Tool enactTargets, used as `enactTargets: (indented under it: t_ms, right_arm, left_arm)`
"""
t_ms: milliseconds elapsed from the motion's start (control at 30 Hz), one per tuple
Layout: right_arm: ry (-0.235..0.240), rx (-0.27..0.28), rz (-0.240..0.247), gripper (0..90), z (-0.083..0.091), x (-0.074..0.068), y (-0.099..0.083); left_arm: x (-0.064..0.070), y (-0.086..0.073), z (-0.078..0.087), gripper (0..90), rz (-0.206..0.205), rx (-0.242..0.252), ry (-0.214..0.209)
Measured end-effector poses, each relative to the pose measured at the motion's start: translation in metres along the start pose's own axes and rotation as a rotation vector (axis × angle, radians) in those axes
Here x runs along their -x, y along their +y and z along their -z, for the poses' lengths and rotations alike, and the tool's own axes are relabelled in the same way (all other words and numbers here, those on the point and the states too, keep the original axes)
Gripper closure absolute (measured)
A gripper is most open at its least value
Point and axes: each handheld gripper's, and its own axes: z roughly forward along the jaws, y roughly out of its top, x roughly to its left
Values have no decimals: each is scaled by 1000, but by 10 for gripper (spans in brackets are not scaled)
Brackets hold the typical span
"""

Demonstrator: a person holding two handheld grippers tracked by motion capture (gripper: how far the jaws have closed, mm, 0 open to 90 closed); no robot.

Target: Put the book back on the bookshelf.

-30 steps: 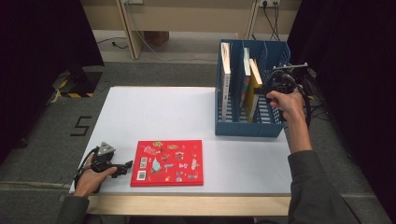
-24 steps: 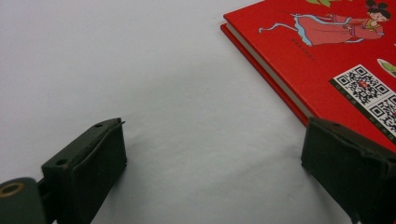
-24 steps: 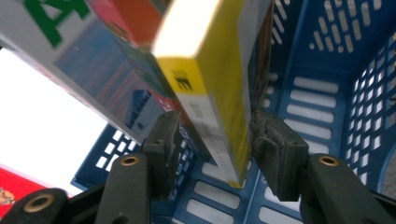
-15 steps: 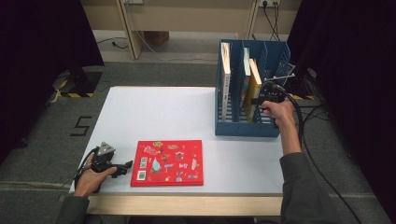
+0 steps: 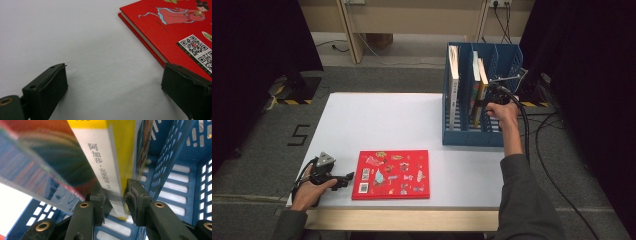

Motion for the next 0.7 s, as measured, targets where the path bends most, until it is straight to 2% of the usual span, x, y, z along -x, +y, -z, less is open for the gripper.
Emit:
enactTargets:
  t_ms: [133,300,400,567,700]
  right_arm:
    - [-4,-2,1,689,-3,0,4]
    - [17,-4,11,667,-5,-2,3]
    - [23,-25,36,651,-2,-2,1]
    - [39,-13,39,653,-2,2,-6]
    - [35,-16,33,657,-6,5,-10]
  left_arm:
    - [0,0,0,54,0,0,0]
    - [0,0,0,54,0,0,0]
    - [0,0,0,54,0,0,-1]
    - [0,0,0,54,0,0,0]
    - [0,0,0,54,0,0,0]
